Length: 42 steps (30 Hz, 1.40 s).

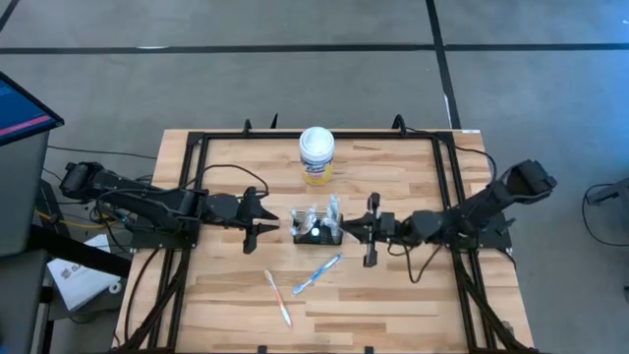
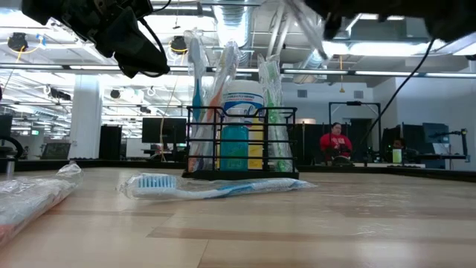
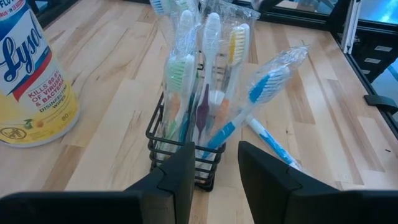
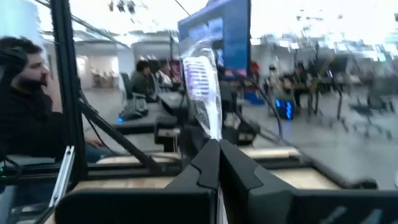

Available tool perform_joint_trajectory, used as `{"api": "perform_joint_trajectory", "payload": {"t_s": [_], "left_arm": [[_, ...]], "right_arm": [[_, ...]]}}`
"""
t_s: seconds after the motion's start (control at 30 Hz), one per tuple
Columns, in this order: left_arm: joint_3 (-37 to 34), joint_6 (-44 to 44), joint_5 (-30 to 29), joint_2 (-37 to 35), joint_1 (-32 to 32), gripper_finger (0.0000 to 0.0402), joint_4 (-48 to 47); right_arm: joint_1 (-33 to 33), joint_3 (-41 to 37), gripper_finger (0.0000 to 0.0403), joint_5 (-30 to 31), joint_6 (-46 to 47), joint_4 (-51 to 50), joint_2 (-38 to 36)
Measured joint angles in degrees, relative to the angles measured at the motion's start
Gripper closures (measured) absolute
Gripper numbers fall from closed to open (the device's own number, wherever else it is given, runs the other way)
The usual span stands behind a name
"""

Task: Pick & Place toothbrushing station
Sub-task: Put the violet toothbrush into the black mesh organizer

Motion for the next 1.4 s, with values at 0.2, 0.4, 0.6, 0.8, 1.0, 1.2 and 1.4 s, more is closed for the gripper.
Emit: {"api": "perform_joint_trajectory", "payload": {"t_s": [0.2, 0.4, 0.6, 0.8, 1.0, 1.2, 1.4], "left_arm": [[0.00, 0.00, 0.00, 0.00, 0.00, 0.0285, 0.01], [0.00, 0.00, 0.00, 0.00, 0.00, 0.0285, -0.01], [0.00, 0.22, -0.19, 0.00, 0.00, 0.0285, 0.10], [0.00, 0.22, -0.24, 0.00, 0.00, 0.0285, 0.80], [0.00, 0.28, -0.31, 0.00, 0.00, 0.0285, 0.87], [0.00, 0.37, -0.48, 0.00, 0.00, 0.0285, 0.88], [0.00, 0.37, -0.46, 0.00, 0.04, 0.0285, 0.92]], "right_arm": [[-4.54, -0.02, 0.0403, -6.70, -2.34, 13.02, 7.77], [-7.36, -5.21, 0.0403, -11.58, -1.77, 27.08, 13.40], [-9.32, -5.62, 0.0403, -13.38, -0.06, 26.29, 14.05], [-11.76, -4.44, 0.0403, -18.87, -0.41, 27.13, 14.24], [-13.16, -4.56, 0.0403, -20.83, -0.17, 26.97, 16.26], [-14.17, -4.54, 0.0403, -23.38, 0.96, 27.09, 16.59], [-14.76, -4.44, 0.0403, -24.20, 0.80, 27.11, 16.52]]}}
